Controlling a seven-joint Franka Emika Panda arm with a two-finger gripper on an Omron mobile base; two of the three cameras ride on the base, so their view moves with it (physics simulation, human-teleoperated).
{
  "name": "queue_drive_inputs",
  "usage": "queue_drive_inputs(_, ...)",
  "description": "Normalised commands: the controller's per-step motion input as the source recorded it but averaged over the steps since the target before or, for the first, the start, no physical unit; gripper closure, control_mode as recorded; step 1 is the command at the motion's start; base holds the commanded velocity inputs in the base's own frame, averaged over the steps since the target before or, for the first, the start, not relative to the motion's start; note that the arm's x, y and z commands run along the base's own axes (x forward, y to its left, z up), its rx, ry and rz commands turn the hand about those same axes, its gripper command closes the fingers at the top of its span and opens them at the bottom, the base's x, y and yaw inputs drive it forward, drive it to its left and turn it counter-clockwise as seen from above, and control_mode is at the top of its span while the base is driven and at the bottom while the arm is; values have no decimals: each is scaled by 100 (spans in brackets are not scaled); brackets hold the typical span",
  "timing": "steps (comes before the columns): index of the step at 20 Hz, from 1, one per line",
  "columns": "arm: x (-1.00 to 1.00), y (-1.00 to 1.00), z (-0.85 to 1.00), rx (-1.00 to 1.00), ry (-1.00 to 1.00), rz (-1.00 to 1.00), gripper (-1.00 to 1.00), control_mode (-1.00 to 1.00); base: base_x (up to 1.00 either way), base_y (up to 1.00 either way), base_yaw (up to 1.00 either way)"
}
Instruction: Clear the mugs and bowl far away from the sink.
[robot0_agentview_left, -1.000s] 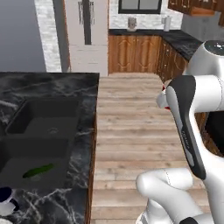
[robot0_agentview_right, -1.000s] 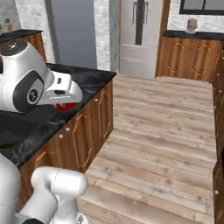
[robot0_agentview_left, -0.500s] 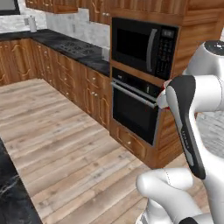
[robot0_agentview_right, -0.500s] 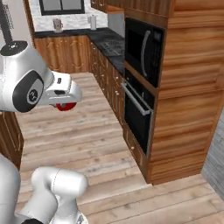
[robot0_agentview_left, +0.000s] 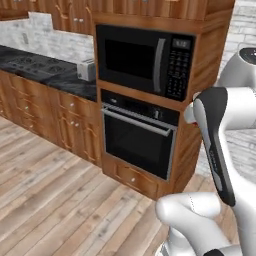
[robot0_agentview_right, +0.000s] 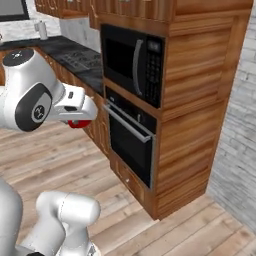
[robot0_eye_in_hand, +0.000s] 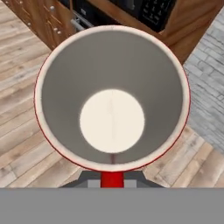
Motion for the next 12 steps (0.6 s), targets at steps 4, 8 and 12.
queue_drive_inputs(4,0,0,0,0,0,0,100,100,100,100,-7)
queue_drive_inputs(8,0,0,0,0,0,0,100,100,100,100,-2)
queue_drive_inputs(12,0,0,0,0,0,0,100,100,100,100,0)
